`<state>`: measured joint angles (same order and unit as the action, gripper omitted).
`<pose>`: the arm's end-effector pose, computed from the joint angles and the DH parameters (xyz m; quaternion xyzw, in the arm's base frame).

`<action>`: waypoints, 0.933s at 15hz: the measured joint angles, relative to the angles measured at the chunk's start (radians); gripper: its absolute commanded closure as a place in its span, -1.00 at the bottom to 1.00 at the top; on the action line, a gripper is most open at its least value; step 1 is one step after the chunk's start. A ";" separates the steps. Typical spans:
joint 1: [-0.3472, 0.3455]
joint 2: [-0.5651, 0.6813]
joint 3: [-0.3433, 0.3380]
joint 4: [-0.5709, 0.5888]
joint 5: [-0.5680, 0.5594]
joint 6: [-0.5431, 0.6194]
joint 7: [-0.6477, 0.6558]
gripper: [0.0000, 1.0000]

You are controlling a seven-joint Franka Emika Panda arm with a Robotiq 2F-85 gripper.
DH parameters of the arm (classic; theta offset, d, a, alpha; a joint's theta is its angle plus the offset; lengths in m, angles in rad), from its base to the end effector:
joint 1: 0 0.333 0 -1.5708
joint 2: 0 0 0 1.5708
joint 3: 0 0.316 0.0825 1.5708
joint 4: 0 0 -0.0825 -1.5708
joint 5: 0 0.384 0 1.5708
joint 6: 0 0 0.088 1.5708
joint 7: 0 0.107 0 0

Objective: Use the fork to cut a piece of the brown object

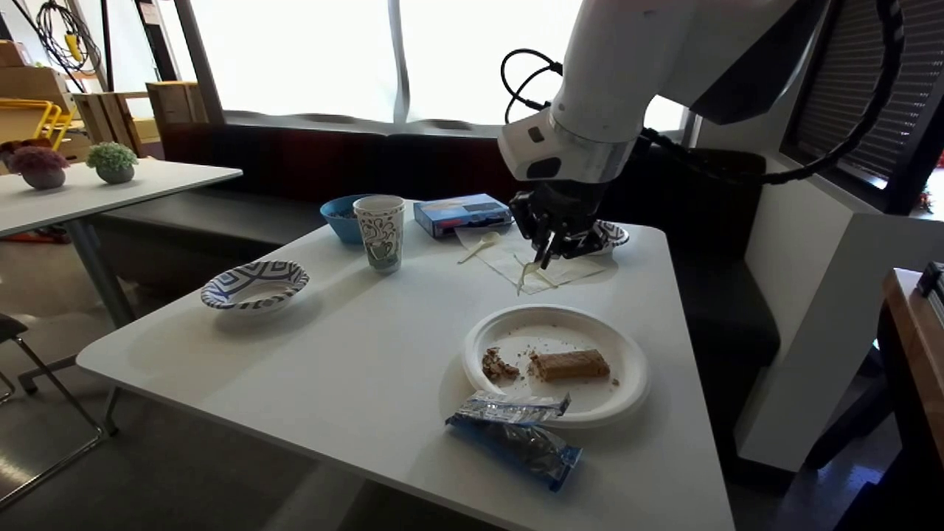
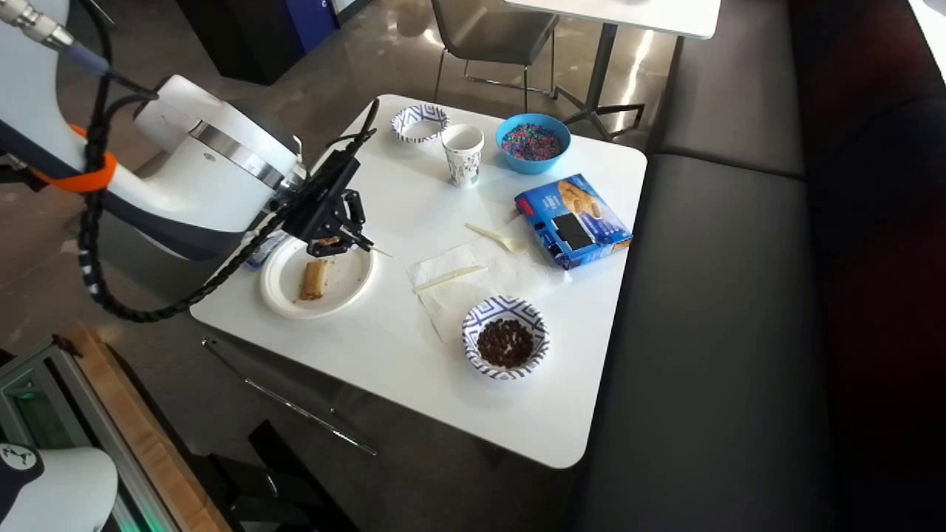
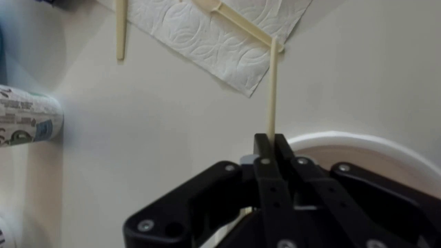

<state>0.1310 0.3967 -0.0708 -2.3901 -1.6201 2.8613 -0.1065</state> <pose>0.4465 0.0791 0.1399 0.6241 0.7447 0.0118 0.2361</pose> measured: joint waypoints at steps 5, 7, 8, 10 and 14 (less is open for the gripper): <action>-0.021 0.013 0.047 -0.025 0.033 0.018 -0.248 0.97; -0.021 0.029 0.059 -0.026 0.059 0.020 -0.359 0.97; -0.021 0.036 0.064 -0.026 0.072 0.022 -0.411 0.97; -0.022 0.048 0.071 -0.026 0.113 0.024 -0.500 0.88; -0.026 0.053 0.071 -0.026 0.142 0.024 -0.548 0.97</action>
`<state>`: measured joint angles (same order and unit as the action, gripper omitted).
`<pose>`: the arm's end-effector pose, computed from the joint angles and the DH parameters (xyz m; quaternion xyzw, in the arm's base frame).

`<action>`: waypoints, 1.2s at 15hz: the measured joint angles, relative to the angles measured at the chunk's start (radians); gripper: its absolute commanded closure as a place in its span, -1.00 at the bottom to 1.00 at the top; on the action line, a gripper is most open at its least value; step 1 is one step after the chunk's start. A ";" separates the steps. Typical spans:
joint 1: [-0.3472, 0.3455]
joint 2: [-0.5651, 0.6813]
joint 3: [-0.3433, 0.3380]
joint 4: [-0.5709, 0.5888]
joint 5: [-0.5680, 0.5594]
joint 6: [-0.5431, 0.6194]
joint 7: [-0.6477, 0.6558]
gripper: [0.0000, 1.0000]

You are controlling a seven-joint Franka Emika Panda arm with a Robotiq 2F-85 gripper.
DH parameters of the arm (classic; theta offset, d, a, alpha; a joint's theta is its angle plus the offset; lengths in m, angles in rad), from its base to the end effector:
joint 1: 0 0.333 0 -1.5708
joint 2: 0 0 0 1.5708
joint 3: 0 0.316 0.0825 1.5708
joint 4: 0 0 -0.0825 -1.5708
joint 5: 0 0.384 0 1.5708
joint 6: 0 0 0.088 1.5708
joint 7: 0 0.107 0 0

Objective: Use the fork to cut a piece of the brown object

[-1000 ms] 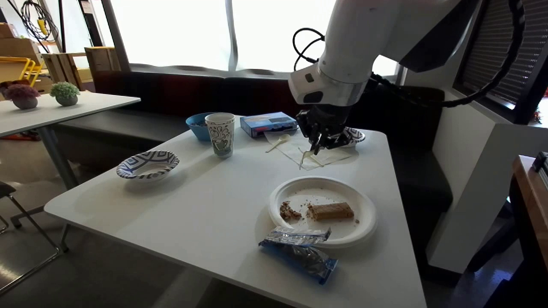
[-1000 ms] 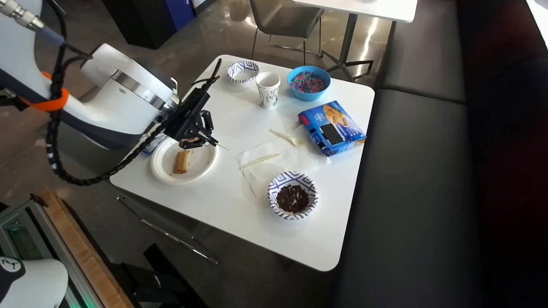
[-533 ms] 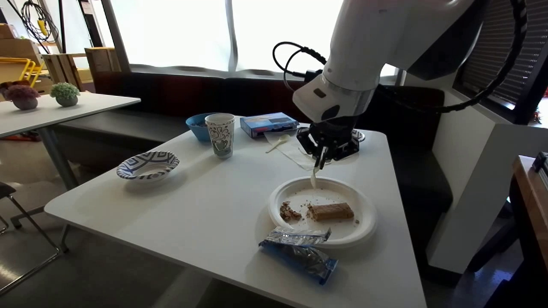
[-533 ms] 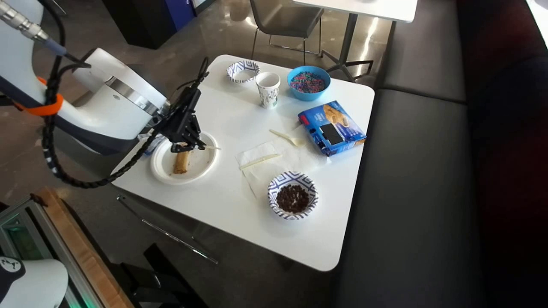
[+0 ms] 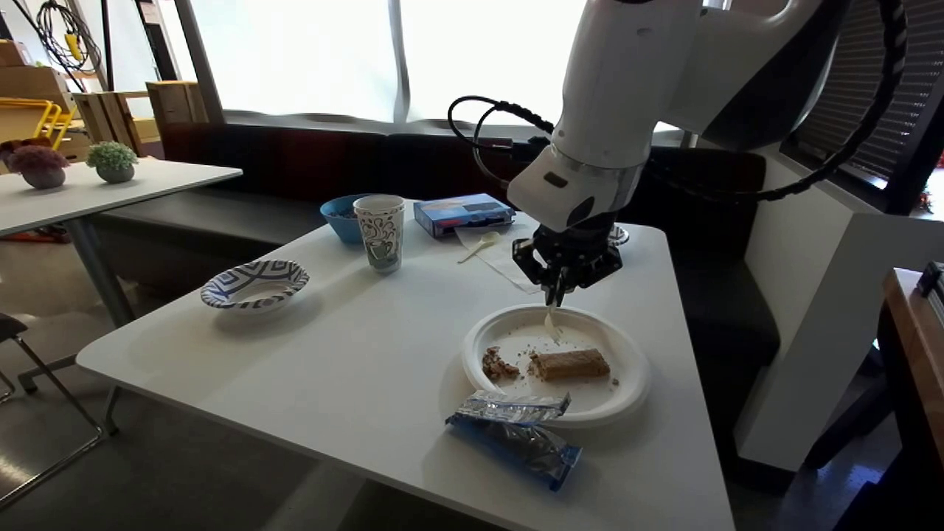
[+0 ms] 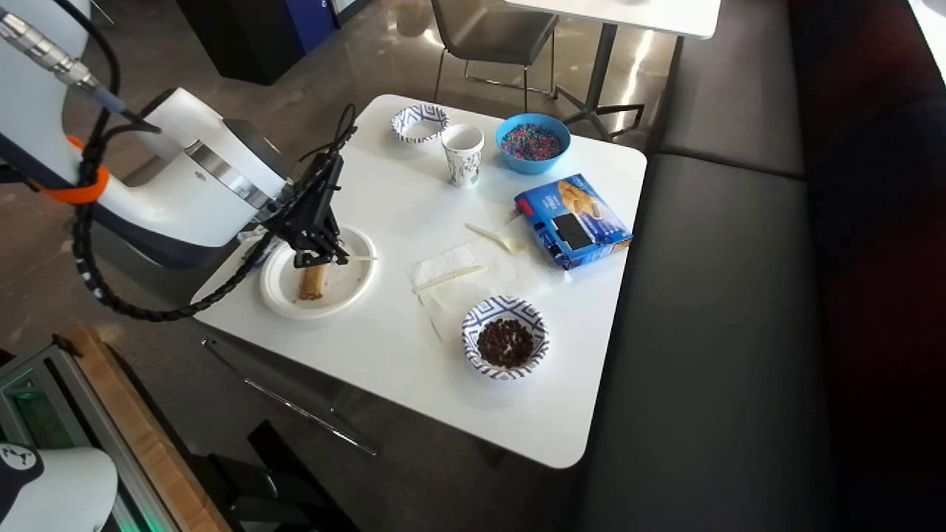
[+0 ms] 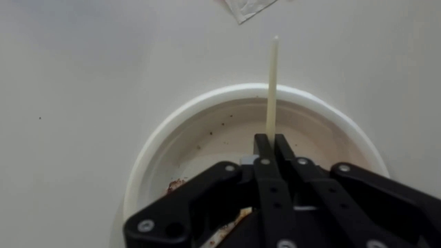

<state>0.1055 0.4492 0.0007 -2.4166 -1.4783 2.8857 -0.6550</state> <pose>0.4263 0.1036 0.1152 0.4447 0.8780 -0.0408 0.1723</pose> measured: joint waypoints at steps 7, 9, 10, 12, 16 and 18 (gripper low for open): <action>-0.052 0.008 0.048 0.000 -0.011 0.044 -0.045 0.97; -0.071 0.021 0.050 -0.003 -0.012 0.082 -0.081 0.97; -0.080 0.030 0.050 -0.005 -0.011 0.097 -0.104 0.97; -0.097 0.050 0.050 -0.014 -0.003 0.117 -0.153 0.97; -0.122 0.073 0.050 -0.033 0.006 0.120 -0.207 0.97; -0.126 0.069 0.050 -0.040 0.007 0.120 -0.211 0.97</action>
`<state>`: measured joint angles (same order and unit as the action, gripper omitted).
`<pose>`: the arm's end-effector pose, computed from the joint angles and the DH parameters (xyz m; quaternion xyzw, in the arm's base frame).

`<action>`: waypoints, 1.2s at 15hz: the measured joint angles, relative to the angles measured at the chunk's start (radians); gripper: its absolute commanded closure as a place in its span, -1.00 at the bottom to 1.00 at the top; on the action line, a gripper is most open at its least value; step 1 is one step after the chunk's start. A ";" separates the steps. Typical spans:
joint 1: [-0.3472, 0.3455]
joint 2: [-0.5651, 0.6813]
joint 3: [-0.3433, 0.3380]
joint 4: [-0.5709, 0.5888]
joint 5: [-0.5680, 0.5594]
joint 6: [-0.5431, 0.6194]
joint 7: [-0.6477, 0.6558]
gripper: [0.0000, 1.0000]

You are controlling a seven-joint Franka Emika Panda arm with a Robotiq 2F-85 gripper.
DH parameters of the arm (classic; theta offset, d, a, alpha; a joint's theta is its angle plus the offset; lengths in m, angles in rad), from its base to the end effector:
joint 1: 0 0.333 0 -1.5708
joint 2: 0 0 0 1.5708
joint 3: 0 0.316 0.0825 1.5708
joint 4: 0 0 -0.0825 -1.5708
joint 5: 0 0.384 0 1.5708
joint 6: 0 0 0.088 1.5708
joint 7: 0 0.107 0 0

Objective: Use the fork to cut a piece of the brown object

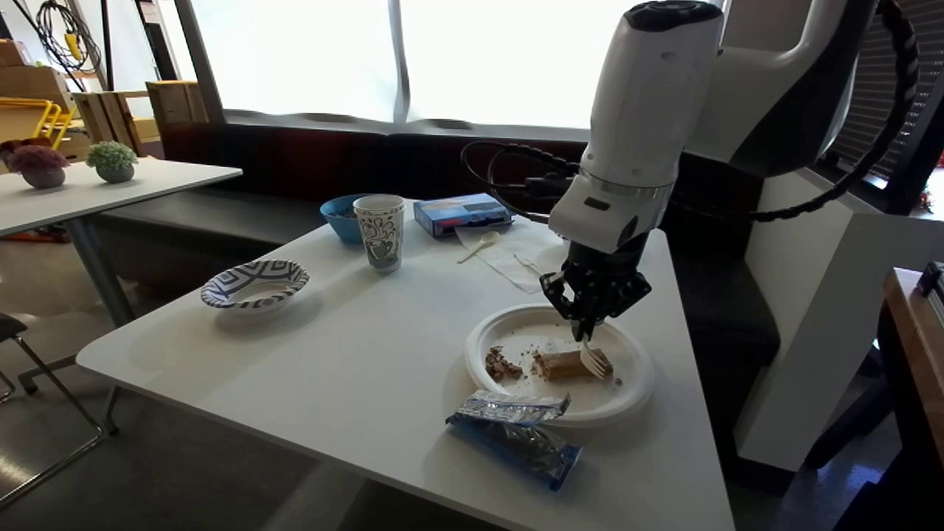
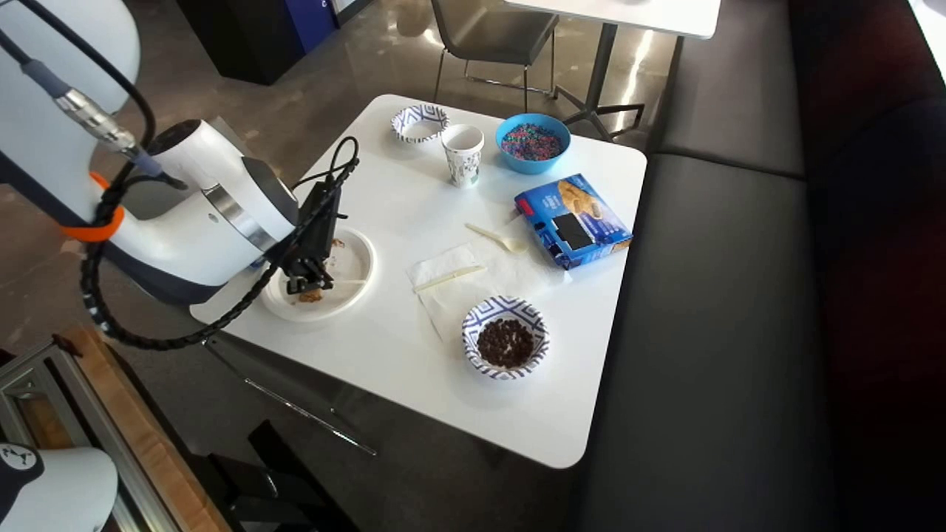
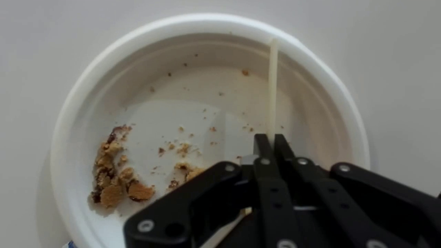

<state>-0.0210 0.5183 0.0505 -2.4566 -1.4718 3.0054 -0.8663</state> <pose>0.3982 0.0876 0.0886 0.3849 0.9181 -0.0197 0.0922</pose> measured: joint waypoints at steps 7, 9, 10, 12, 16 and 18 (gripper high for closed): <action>-0.005 -0.035 -0.001 -0.050 0.033 -0.005 0.005 0.97; -0.008 -0.052 -0.003 -0.064 0.038 -0.024 0.020 0.97; -0.009 -0.059 -0.004 -0.068 0.041 -0.035 0.026 0.97; -0.010 -0.074 -0.006 -0.069 0.044 -0.065 0.041 0.97; -0.010 -0.095 -0.006 -0.067 0.051 -0.093 0.046 0.97; -0.010 -0.095 -0.005 -0.063 0.055 -0.095 0.046 0.97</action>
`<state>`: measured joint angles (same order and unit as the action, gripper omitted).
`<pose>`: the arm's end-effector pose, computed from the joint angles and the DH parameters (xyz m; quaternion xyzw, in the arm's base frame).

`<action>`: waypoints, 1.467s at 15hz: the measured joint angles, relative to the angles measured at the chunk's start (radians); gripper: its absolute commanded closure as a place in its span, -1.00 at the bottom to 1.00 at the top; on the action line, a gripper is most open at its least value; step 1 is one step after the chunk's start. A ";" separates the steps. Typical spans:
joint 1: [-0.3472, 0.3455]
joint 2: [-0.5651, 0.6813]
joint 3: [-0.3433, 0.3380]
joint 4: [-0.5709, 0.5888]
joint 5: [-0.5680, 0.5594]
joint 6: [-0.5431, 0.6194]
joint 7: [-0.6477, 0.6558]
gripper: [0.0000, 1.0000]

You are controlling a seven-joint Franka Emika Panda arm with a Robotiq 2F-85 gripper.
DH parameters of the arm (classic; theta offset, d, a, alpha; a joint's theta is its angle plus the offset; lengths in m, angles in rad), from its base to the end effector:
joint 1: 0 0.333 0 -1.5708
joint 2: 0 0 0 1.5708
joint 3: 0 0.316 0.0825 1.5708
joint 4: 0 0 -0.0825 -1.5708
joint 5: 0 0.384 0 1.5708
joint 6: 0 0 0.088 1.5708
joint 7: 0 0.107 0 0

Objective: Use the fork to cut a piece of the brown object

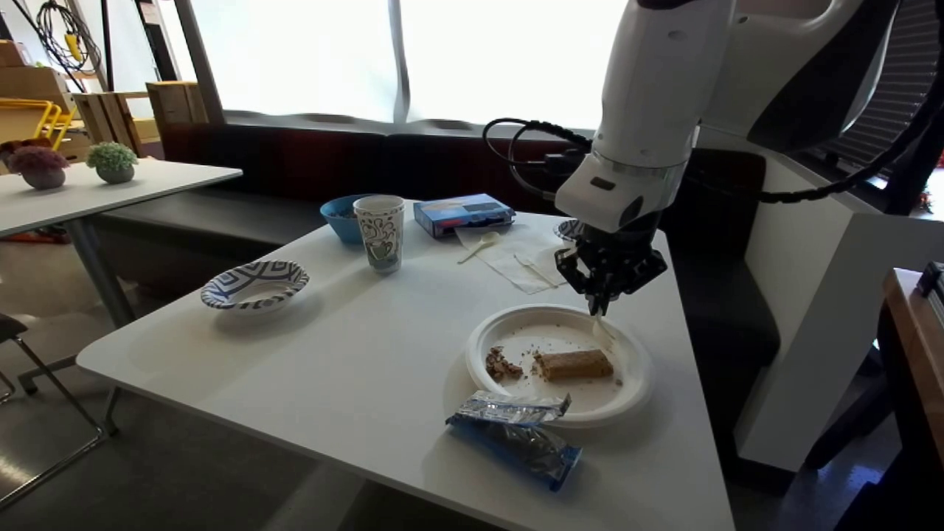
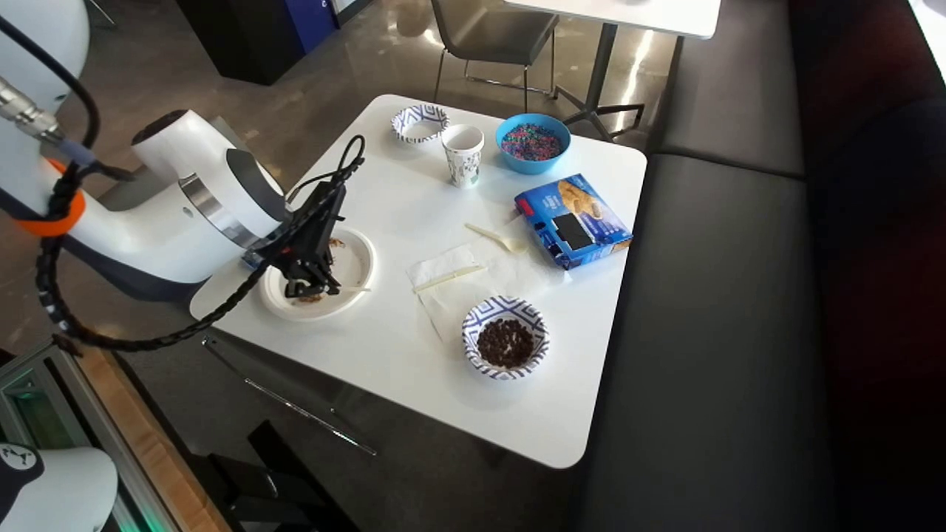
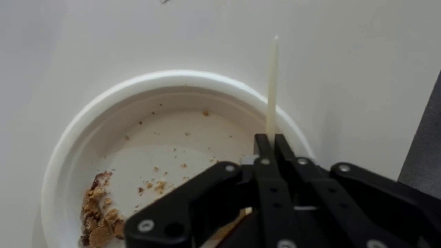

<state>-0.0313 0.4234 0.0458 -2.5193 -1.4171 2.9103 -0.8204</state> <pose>0.3949 0.0688 0.1084 0.4392 0.8886 -0.0576 0.1188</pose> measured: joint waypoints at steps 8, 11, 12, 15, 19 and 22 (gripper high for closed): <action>0.002 0.009 0.024 0.013 0.072 -0.028 -0.045 0.97; 0.005 0.013 0.043 0.013 0.105 -0.062 -0.069 0.97; 0.007 0.014 0.046 0.014 0.112 -0.073 -0.071 0.97; 0.015 0.014 0.054 0.022 0.126 -0.105 -0.074 0.97; 0.024 0.017 0.062 0.041 0.132 -0.127 -0.074 0.97; 0.030 0.026 0.068 0.055 0.134 -0.128 -0.080 0.97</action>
<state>-0.0014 0.4493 0.1134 -2.4642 -1.2831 2.7826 -0.9003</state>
